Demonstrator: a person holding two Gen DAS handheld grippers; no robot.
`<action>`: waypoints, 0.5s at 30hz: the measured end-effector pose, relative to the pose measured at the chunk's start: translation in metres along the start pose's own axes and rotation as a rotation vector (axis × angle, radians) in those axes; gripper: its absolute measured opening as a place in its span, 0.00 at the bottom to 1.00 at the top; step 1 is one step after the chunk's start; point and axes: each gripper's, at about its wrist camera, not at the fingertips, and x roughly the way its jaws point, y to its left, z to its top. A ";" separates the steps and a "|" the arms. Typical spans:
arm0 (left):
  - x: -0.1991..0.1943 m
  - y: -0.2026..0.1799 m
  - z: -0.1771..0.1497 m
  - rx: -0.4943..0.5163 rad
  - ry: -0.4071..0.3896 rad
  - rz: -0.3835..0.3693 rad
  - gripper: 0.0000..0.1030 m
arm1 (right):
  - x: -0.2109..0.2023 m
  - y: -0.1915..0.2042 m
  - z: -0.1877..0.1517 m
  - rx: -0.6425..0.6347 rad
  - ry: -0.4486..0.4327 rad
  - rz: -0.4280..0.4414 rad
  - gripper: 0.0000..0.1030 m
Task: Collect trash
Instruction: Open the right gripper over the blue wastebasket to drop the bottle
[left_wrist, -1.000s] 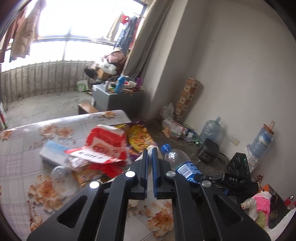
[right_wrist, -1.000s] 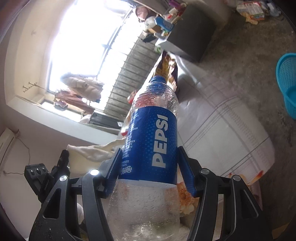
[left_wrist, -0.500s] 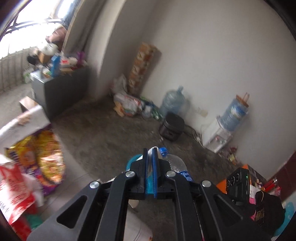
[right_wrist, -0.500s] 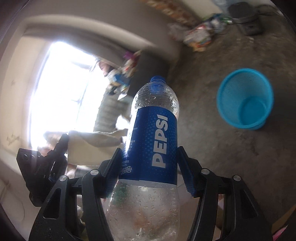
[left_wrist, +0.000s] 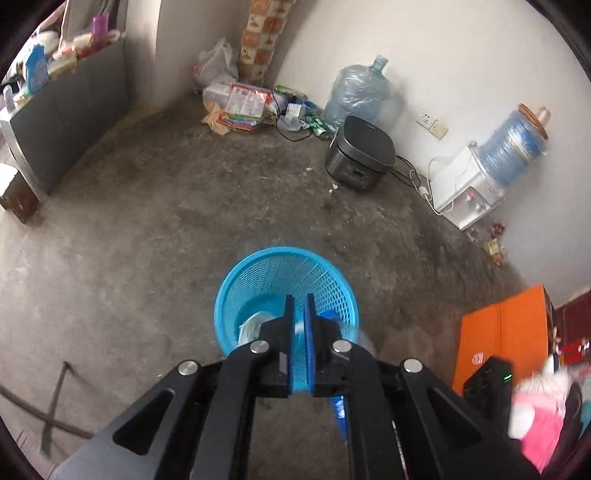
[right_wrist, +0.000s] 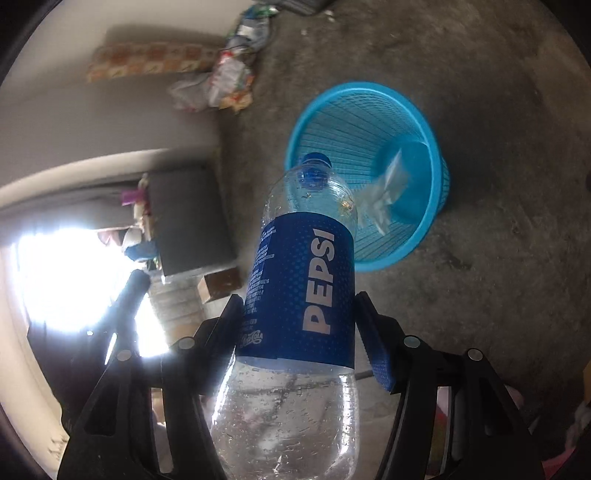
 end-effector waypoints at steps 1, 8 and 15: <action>0.010 0.000 0.004 -0.005 0.015 0.021 0.09 | 0.011 -0.009 0.010 0.033 -0.002 -0.027 0.57; -0.030 0.007 -0.012 0.009 -0.010 0.050 0.20 | 0.065 -0.041 0.042 0.145 0.026 -0.095 0.66; -0.149 0.000 -0.046 0.094 -0.152 0.045 0.44 | 0.098 -0.060 0.043 0.247 0.026 -0.084 0.67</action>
